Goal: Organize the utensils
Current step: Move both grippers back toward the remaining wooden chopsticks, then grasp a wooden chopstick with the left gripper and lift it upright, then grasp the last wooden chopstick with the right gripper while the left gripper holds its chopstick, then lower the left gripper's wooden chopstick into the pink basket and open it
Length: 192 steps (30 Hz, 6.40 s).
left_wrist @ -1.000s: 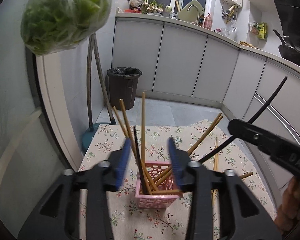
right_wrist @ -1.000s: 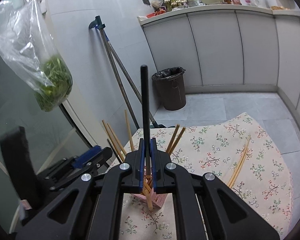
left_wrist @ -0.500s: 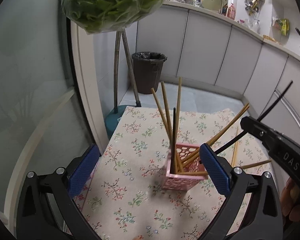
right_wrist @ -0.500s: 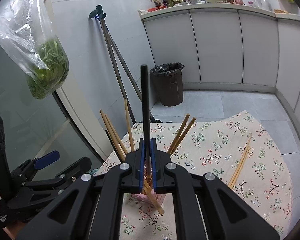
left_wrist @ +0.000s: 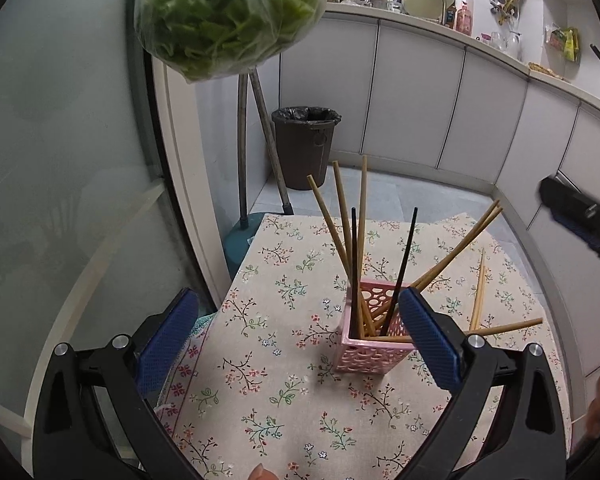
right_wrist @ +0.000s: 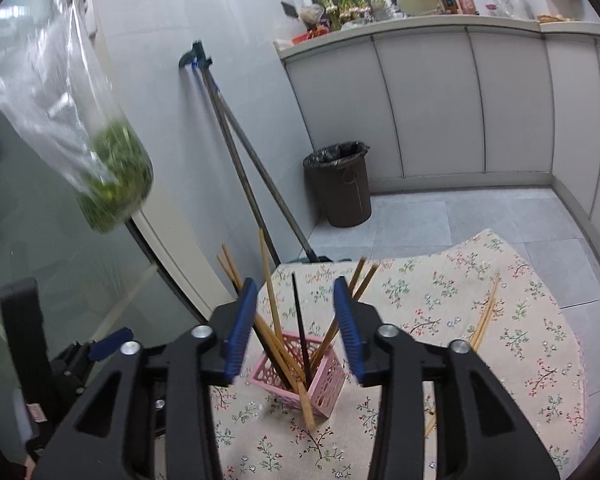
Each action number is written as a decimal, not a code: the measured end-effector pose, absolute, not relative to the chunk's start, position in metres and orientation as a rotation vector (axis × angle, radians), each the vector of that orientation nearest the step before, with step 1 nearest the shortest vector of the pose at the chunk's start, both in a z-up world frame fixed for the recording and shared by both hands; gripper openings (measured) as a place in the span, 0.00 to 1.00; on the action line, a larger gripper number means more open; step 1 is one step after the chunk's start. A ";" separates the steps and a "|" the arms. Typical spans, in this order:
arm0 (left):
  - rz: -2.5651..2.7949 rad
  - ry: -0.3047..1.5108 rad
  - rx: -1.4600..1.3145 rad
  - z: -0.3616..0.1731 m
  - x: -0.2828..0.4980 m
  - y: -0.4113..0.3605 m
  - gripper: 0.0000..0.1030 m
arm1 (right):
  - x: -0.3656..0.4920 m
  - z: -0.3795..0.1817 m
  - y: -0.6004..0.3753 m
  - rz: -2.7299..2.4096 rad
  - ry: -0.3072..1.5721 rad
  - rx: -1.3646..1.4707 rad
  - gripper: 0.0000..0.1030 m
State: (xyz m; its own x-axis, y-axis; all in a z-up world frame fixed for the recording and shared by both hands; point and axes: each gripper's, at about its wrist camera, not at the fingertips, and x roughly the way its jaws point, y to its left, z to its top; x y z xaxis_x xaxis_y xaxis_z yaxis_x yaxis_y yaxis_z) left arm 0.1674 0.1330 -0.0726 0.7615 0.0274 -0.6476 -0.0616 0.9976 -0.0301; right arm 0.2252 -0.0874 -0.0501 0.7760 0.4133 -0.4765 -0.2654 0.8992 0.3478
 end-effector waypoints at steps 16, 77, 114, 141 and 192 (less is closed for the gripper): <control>-0.070 0.707 0.000 -0.069 0.134 0.090 0.93 | 0.184 -0.030 -0.198 0.059 0.560 0.228 0.94; -0.353 1.179 0.196 -0.247 0.365 -0.161 0.06 | 0.232 -0.194 -0.335 -0.073 1.023 0.194 0.94; -0.590 0.639 -0.048 -0.035 0.103 -0.003 0.06 | 0.265 -0.216 -0.238 0.106 1.170 0.378 0.55; -0.542 0.593 -0.116 -0.027 0.109 0.041 0.06 | 0.314 -0.187 -0.198 -0.014 1.023 0.153 0.06; -0.217 0.209 -0.069 -0.051 0.163 0.079 0.06 | 0.155 -0.023 -0.175 0.228 0.582 0.231 0.06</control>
State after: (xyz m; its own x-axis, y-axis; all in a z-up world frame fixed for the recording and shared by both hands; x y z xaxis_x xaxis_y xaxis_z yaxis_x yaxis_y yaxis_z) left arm 0.1633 0.0794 -0.0512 0.9550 -0.2209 -0.1979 0.2067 0.9743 -0.0900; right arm 0.1553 -0.1752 -0.0229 0.8117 0.2760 -0.5148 -0.1467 0.9494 0.2777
